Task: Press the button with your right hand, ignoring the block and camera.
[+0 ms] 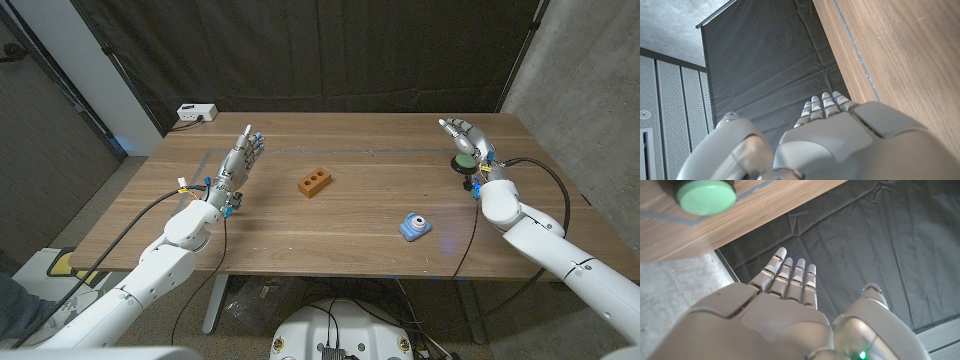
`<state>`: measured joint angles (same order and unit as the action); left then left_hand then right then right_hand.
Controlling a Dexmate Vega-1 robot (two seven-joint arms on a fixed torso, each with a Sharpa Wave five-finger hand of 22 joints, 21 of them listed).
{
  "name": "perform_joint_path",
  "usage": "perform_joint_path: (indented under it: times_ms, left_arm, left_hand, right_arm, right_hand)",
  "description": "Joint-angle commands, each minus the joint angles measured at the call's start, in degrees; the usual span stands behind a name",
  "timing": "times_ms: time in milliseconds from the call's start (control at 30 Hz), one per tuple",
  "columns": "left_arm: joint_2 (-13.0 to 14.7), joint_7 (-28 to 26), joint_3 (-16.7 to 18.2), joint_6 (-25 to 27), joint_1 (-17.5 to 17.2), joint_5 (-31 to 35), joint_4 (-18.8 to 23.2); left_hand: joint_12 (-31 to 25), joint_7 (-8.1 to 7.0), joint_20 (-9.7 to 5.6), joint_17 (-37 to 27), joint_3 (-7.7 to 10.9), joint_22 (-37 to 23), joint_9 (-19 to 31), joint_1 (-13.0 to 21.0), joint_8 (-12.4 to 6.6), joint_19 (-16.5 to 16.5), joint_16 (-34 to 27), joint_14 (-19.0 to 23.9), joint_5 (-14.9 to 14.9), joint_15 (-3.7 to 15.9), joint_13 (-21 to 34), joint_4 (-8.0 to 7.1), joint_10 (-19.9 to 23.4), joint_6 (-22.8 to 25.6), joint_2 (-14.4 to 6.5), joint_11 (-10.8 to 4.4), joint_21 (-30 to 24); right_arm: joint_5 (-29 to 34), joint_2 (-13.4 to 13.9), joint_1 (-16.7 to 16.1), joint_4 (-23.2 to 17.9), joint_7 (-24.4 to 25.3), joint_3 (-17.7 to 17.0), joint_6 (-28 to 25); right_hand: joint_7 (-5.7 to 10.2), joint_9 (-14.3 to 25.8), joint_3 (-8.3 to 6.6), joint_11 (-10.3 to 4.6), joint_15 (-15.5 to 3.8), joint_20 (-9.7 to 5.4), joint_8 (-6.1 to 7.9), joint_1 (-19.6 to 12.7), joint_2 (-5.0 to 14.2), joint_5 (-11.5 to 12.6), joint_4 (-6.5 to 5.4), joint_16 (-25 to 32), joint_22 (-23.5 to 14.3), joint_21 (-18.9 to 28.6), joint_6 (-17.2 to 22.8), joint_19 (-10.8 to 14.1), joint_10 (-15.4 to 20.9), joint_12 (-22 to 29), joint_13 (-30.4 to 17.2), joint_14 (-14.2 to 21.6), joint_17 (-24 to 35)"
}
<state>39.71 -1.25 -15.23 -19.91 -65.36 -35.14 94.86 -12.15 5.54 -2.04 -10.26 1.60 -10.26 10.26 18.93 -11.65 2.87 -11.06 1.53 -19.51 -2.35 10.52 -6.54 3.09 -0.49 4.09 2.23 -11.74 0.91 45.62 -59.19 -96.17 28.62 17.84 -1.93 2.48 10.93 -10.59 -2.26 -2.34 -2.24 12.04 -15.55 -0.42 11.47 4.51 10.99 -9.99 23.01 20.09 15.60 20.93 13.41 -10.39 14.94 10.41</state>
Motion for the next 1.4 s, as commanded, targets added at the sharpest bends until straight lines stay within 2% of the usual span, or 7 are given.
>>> perform_joint_path:
  times_ms: [33, 267, 433, 700, 833, 1133, 1400]
  left_arm:
    - [0.20, -1.42, 0.89, -1.42, -2.40, 0.90, 1.81]
    - [0.51, -2.48, 1.49, -1.39, -4.08, 1.28, 3.32]
    - [0.38, -3.09, 1.79, -1.59, -4.86, 1.54, 3.94]
    - [-0.06, -3.03, 1.46, -1.45, -4.84, 1.66, 3.83]
    - [-0.19, -2.89, 1.17, -1.24, -4.52, 1.78, 3.73]
    - [-0.16, -3.04, 1.01, -0.61, -4.26, 1.87, 3.89]
    - [-0.11, -3.47, 1.03, -0.41, -4.53, 2.13, 4.26]
  left_hand:
    - [-0.06, 0.20, -1.36, -0.09, 0.10, -0.10, 0.26, 0.36, -0.29, -0.36, -0.20, 0.36, -0.22, -0.13, 0.18, 0.20, 0.46, 0.49, -0.37, -0.04, -0.20]
    - [-0.02, 0.18, -1.38, -0.09, 0.10, -0.11, 0.26, 0.52, -0.27, -0.42, -0.17, 0.42, -0.21, -0.11, 0.19, 0.25, 0.50, 0.60, -0.53, -0.16, -0.19]
    - [-0.02, 0.12, -1.39, -0.09, 0.10, -0.11, 0.26, 0.61, -0.27, -0.43, -0.17, 0.48, -0.21, -0.06, 0.19, 0.27, 0.57, 0.71, -0.62, -0.16, -0.18]
    - [-0.01, 0.05, -1.37, -0.09, 0.08, -0.11, 0.26, 0.79, -0.23, -0.43, -0.18, 0.67, -0.19, -0.06, 0.19, 0.33, 0.72, 0.82, -0.80, -0.11, -0.14]
    - [0.02, 0.07, -1.37, -0.09, 0.07, -0.11, 0.26, 0.87, -0.22, -0.46, -0.15, 0.67, -0.17, -0.07, 0.20, 0.35, 0.73, 0.90, -0.88, -0.11, -0.14]
    - [0.04, 0.07, -1.25, -0.10, 0.04, -0.12, 0.26, 1.01, -0.20, -0.46, -0.12, 0.76, -0.14, 0.01, 0.20, 0.38, 0.85, 1.04, -1.04, -0.14, -0.10]
    - [0.12, -0.02, -1.19, -0.10, -0.01, -0.12, 0.27, 1.16, -0.15, -0.41, -0.07, 0.76, -0.10, 0.05, 0.21, 0.42, 0.82, 1.14, -1.20, -0.13, -0.06]
  right_arm:
    - [5.10, 2.81, -1.12, -3.79, 2.48, 0.24, -9.44]
    - [7.20, 4.27, -1.20, -5.31, 2.20, 1.01, -14.48]
    - [8.80, 5.29, -0.97, -6.25, 1.73, 1.90, -18.64]
    - [10.44, 6.57, -0.43, -6.82, 0.76, 3.41, -22.06]
    - [11.70, 7.26, 0.47, -7.40, -0.71, 4.77, -25.43]
    - [13.72, 7.61, 2.85, -7.63, -2.50, 7.38, -29.96]
    - [15.15, 8.43, 5.46, -7.85, -6.15, 10.11, -33.24]
  right_hand:
    - [0.26, 0.16, 0.22, 0.73, -0.75, -3.58, 0.10, 0.34, -0.17, 0.43, 0.21, -0.45, -0.22, -0.80, 0.34, -1.06, -0.47, -0.42, -0.13, -1.02, 0.07]
    - [0.35, 0.17, 0.30, 0.91, -0.27, -3.32, -0.17, 0.52, -0.05, 0.51, 0.15, -0.68, -0.24, -1.49, -0.06, -1.92, -1.04, -0.72, -0.15, -2.02, 0.11]
    - [-0.69, 0.17, 0.36, 1.16, -0.30, -3.23, -0.28, 0.75, 0.11, 0.55, 0.03, -0.59, -0.26, -1.82, -0.20, -2.18, -1.10, -0.78, -0.16, -2.16, 0.15]
    - [-0.53, 0.17, 0.33, 1.25, -0.11, -3.16, -0.43, 0.88, 0.40, 0.60, -0.07, -0.58, -0.27, -2.18, -0.45, -2.51, -1.31, -0.89, -0.17, -2.44, 0.18]
    - [-1.27, 0.17, 0.34, 1.99, -0.06, -3.12, -0.47, 0.93, 0.52, 0.63, -0.09, -0.50, -0.28, -2.38, -0.49, -2.50, -1.19, -0.87, -0.18, -2.43, 0.16]
    - [-1.02, 0.17, 0.35, 2.03, 0.07, -2.86, -0.61, 1.04, 0.70, 0.66, -0.14, -0.43, -0.29, -2.74, -0.77, -2.79, -1.07, -0.86, -0.18, -2.46, 0.16]
    - [-1.05, 0.17, 0.37, 1.72, 0.13, -2.77, -0.66, 1.17, 0.87, 0.65, -0.22, -0.40, -0.30, -2.98, -0.88, -2.91, -0.88, -0.81, -0.19, -2.51, 0.17]
